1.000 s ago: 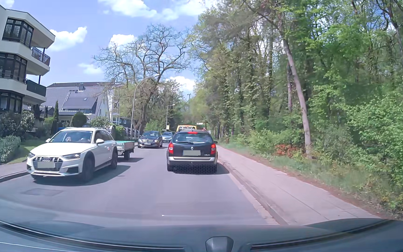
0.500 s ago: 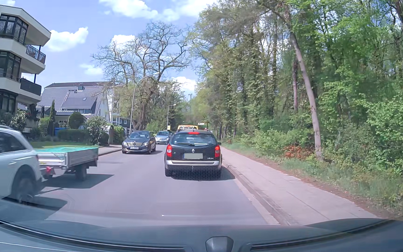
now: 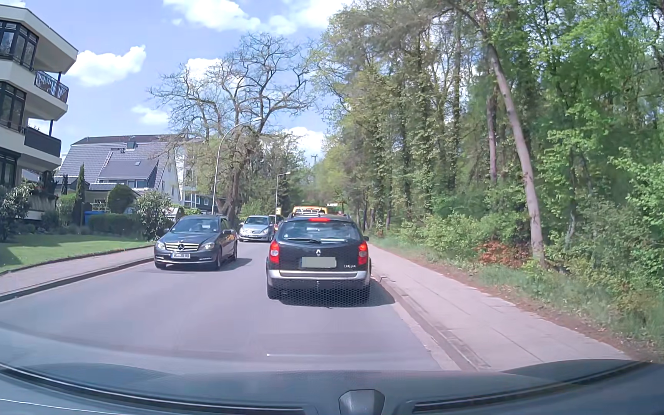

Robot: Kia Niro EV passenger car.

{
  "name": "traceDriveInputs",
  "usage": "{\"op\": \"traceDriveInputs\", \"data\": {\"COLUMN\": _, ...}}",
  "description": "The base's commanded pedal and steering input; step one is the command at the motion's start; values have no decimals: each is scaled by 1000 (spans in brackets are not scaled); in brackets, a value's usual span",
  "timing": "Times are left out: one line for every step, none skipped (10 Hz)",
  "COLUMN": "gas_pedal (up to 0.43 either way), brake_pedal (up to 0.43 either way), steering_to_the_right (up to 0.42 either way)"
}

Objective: Follow the waypoints while adhering to traffic rules and regulations

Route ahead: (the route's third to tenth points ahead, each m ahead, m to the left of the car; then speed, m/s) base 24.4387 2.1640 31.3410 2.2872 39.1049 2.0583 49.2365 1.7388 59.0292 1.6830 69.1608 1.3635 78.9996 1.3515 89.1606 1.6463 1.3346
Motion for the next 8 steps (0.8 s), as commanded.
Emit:
{"op": "traceDriveInputs", "data": {"gas_pedal": 0, "brake_pedal": 18, "steering_to_the_right": -2}}
{"op": "traceDriveInputs", "data": {"gas_pedal": 0, "brake_pedal": 18, "steering_to_the_right": -2}}
{"op": "traceDriveInputs", "data": {"gas_pedal": 0, "brake_pedal": 18, "steering_to_the_right": -2}}
{"op": "traceDriveInputs", "data": {"gas_pedal": 0, "brake_pedal": 18, "steering_to_the_right": -2}}
{"op": "traceDriveInputs", "data": {"gas_pedal": 0, "brake_pedal": 18, "steering_to_the_right": -2}}
{"op": "traceDriveInputs", "data": {"gas_pedal": 0, "brake_pedal": 18, "steering_to_the_right": -2}}
{"op": "traceDriveInputs", "data": {"gas_pedal": 0, "brake_pedal": 18, "steering_to_the_right": -2}}
{"op": "traceDriveInputs", "data": {"gas_pedal": 0, "brake_pedal": 18, "steering_to_the_right": -3}}
